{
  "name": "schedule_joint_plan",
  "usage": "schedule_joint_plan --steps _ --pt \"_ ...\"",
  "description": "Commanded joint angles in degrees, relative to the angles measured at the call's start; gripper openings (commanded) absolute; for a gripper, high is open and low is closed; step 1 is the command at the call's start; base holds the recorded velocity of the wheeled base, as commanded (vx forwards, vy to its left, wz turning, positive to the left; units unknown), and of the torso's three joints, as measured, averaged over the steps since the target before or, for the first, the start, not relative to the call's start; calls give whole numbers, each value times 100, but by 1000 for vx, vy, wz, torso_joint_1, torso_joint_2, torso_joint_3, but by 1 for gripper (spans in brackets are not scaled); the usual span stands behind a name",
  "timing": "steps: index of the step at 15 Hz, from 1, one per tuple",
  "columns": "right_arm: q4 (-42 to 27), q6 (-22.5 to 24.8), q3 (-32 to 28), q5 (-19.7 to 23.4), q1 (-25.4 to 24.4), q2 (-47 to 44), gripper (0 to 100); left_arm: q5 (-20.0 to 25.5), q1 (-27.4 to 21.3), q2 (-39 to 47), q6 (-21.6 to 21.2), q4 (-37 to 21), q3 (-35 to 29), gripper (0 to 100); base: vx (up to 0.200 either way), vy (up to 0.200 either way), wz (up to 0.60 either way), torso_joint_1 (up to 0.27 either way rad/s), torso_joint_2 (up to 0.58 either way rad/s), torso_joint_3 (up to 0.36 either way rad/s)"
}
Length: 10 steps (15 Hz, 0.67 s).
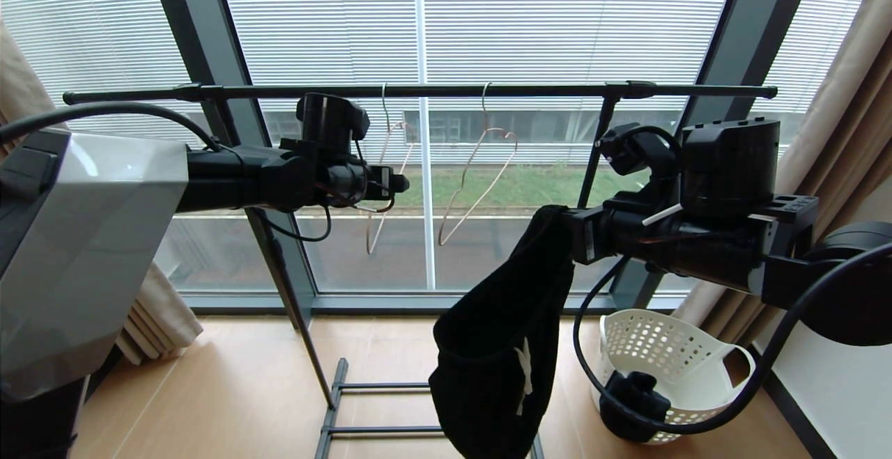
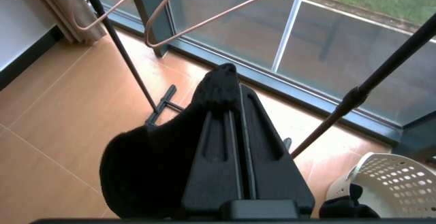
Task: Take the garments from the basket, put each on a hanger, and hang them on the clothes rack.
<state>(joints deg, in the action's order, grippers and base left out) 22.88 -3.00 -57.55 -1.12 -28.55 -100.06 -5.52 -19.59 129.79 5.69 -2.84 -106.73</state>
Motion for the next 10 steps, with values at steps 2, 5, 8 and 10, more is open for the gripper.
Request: schedule_joint_plan --steps 2,5,8,10 --pt "15 1 -10 -2 7 -49 0 -1 -10 125 11 -6 -103 100 0 0 0 0 0 0" --pt "15 1 -10 -2 7 -57 0 -1 -19 134 11 -24 -103 100 0 0 0 0 0 0" --pt "15 1 -10 -2 7 -57 0 -1 -19 134 11 -24 -103 0 0 0 0 0 0 0" --pt "15 1 -19 -2 7 -49 0 -1 -19 134 11 -32 -94 0 0 0 0 0 0 0"
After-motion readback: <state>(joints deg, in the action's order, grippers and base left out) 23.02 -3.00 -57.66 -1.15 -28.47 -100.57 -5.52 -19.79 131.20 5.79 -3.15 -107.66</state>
